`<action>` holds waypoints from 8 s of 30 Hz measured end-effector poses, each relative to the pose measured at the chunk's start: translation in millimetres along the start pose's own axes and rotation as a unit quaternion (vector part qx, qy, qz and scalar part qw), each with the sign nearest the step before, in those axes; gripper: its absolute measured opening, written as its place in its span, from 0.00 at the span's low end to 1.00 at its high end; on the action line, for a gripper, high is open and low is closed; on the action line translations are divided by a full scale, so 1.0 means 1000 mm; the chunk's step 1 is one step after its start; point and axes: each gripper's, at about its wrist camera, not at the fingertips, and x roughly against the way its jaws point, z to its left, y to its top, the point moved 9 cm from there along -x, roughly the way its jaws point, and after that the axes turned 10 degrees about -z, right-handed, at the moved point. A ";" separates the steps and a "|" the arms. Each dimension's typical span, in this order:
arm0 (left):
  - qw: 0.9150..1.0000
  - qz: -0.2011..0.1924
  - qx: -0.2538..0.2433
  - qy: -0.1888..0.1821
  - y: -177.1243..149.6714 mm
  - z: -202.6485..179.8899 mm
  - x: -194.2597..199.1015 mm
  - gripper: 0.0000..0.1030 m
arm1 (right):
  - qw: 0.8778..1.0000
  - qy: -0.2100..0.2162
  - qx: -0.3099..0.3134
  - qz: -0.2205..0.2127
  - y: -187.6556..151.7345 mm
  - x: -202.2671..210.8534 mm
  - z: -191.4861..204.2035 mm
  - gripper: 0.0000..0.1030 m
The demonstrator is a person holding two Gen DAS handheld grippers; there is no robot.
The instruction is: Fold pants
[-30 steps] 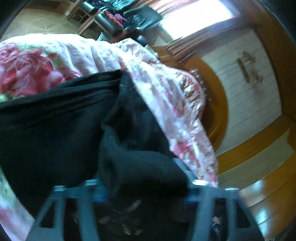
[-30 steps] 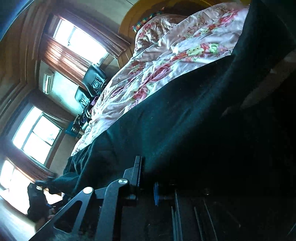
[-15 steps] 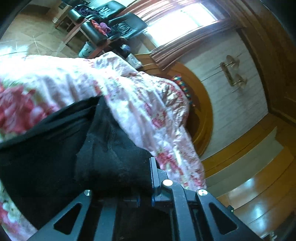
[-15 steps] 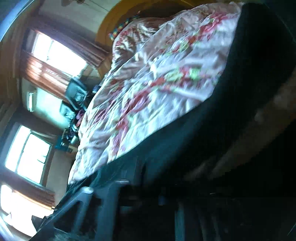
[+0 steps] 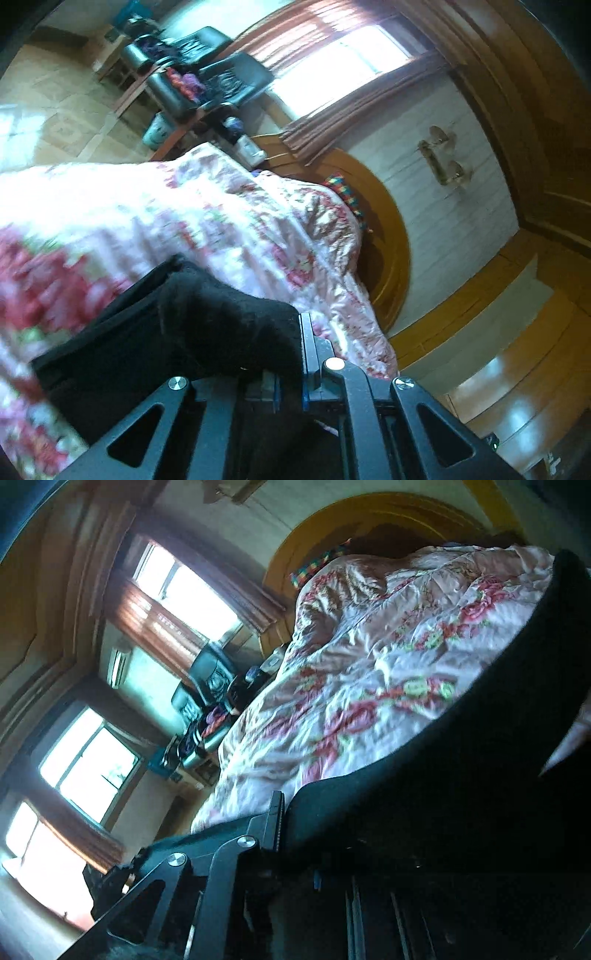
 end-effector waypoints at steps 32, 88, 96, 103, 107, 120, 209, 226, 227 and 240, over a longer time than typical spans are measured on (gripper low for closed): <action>0.975 -0.005 -0.033 0.218 -0.044 0.087 0.046 0.07 | 0.982 -0.045 0.075 0.168 -0.159 0.007 -0.053 0.11; 0.892 0.244 -0.376 -0.067 -0.341 -0.166 -0.044 0.50 | 0.958 -0.256 -0.081 -0.101 0.019 0.173 -0.230 0.54; 0.823 0.295 -0.467 -0.135 -0.420 -0.187 -0.027 0.57 | 0.955 -0.244 -0.107 -0.132 0.029 0.182 -0.250 0.50; 0.785 0.285 -0.529 -0.150 -0.446 -0.182 -0.028 0.63 | 0.952 -0.248 -0.110 -0.144 0.033 0.177 -0.262 0.19; 0.783 0.285 -0.529 -0.160 -0.444 -0.182 -0.027 0.63 | 0.951 -0.248 -0.111 -0.145 0.033 0.176 -0.262 0.19; 0.785 0.285 -0.529 -0.149 -0.427 -0.172 -0.029 0.01 | 0.949 -0.259 -0.059 -0.172 0.040 0.197 -0.233 0.08; 0.939 0.086 -0.312 0.118 -0.147 -0.005 -0.067 0.31 | 0.961 0.057 0.155 0.221 -0.097 -0.170 0.064 0.55; 0.951 0.060 -0.258 0.161 -0.117 0.028 -0.078 0.31 | 0.887 0.135 0.201 0.393 -0.154 -0.202 0.064 0.55; 0.949 0.059 -0.263 0.164 -0.118 0.028 -0.079 0.31 | 0.892 0.119 0.203 0.386 -0.149 -0.205 0.060 0.55; 0.935 0.040 -0.289 0.201 -0.112 0.036 -0.080 0.31 | 0.892 0.115 0.110 0.422 -0.110 -0.196 0.007 0.55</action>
